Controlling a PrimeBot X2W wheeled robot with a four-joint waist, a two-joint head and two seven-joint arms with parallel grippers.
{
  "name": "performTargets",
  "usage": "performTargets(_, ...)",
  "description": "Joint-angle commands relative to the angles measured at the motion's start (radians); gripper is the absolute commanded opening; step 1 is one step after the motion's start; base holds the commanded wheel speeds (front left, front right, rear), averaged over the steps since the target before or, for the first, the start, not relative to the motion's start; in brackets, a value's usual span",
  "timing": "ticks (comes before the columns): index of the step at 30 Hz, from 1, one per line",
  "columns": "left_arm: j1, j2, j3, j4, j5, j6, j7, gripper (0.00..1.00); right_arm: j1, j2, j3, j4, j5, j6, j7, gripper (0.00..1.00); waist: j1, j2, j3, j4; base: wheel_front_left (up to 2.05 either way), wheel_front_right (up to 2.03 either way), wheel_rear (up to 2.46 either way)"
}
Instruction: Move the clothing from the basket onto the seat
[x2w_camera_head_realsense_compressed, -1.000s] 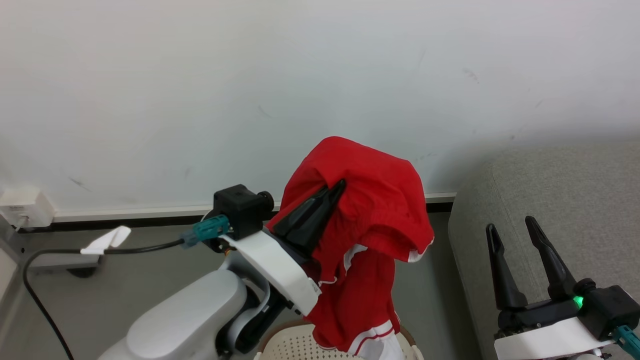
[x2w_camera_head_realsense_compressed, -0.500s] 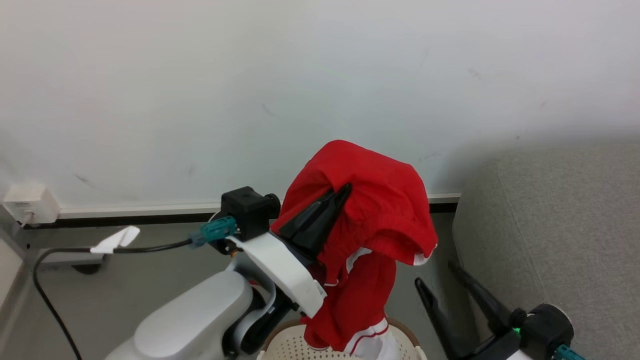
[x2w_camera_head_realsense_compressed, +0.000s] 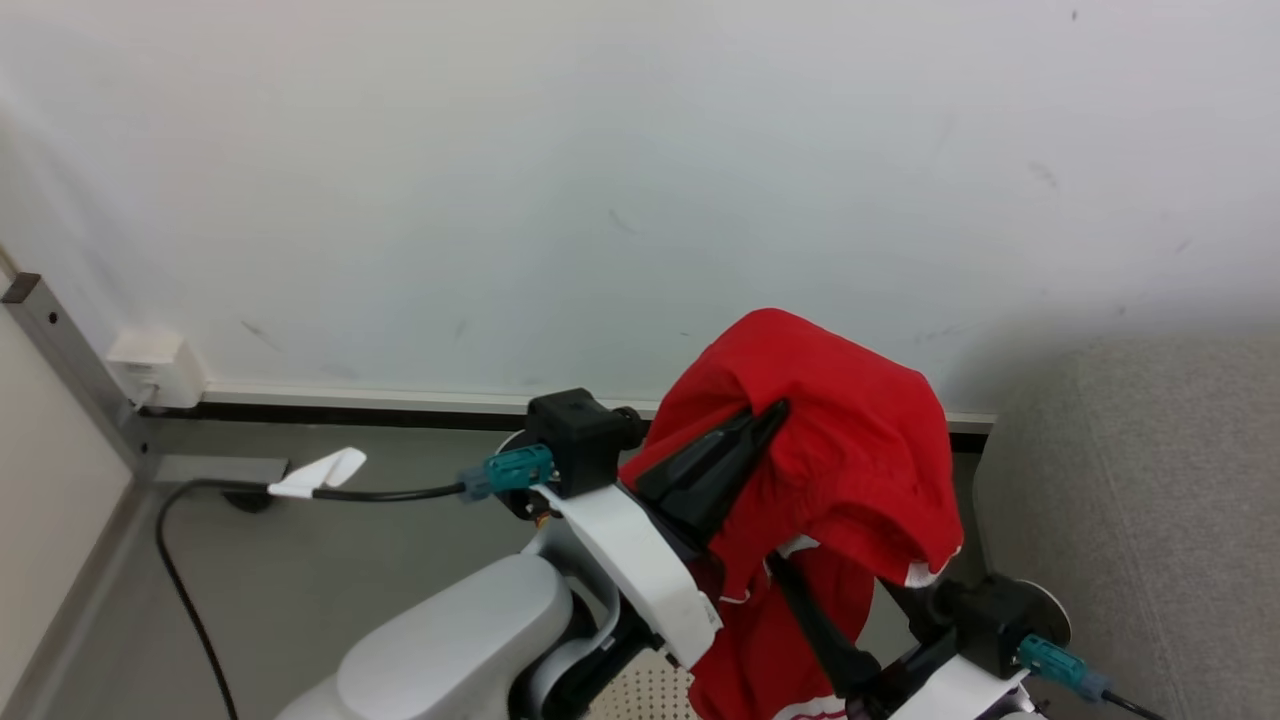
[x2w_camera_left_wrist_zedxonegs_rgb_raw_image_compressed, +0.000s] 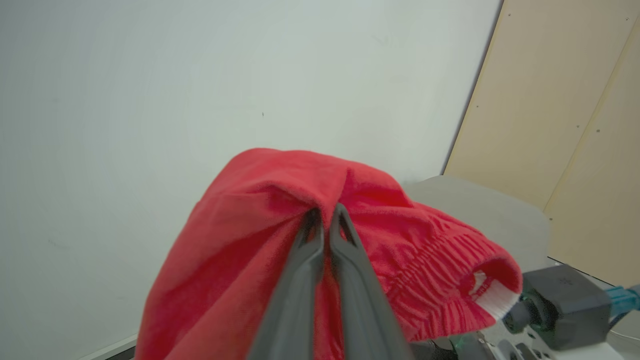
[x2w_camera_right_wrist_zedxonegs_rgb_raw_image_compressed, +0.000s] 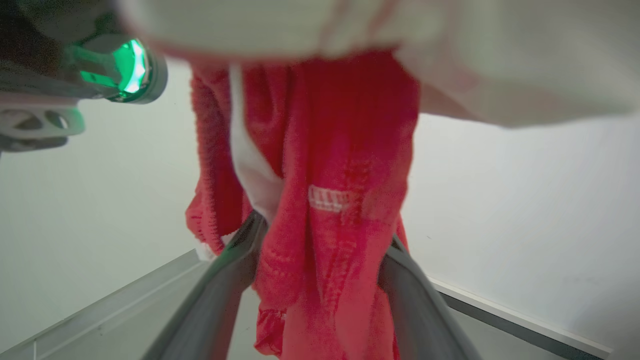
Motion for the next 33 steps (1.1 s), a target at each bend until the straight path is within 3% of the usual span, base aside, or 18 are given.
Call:
performTargets(1,-0.005,-0.009,-0.003,0.004,-0.005,-0.004,-0.003,0.0,-0.016,0.009,-0.011,0.019,-0.008,-0.002,-0.002,1.0,-0.0001,0.0,-0.003,0.019,0.0,0.0,0.0)
performTargets(15,-0.01,-0.074,-0.051,0.026,-0.019,-0.042,0.017,0.0,-0.122,0.078,-0.022,0.21,-0.013,-0.002,-0.002,1.0,-0.0001,0.0,-0.021,0.11,0.0,0.0,0.0)
performTargets(16,-0.008,-0.073,-0.052,0.029,-0.019,-0.041,0.017,0.0,-0.126,0.078,-0.021,0.216,-0.017,-0.002,-0.002,0.46,-0.0001,0.0,-0.021,0.112,0.0,0.0,0.0)
performTargets(17,-0.006,-0.072,-0.052,0.032,-0.018,-0.04,0.016,0.0,-0.13,0.077,-0.022,0.219,-0.019,-0.002,-0.002,0.0,-0.0001,0.0,-0.021,0.114,0.0,0.0,0.0)
performTargets(33,0.045,-0.032,-0.037,0.074,-0.038,-0.027,-0.002,0.0,-0.055,0.042,-0.147,0.114,-0.079,-0.002,-0.002,0.0,-0.0001,0.0,-0.015,0.088,0.0,0.0,0.0)
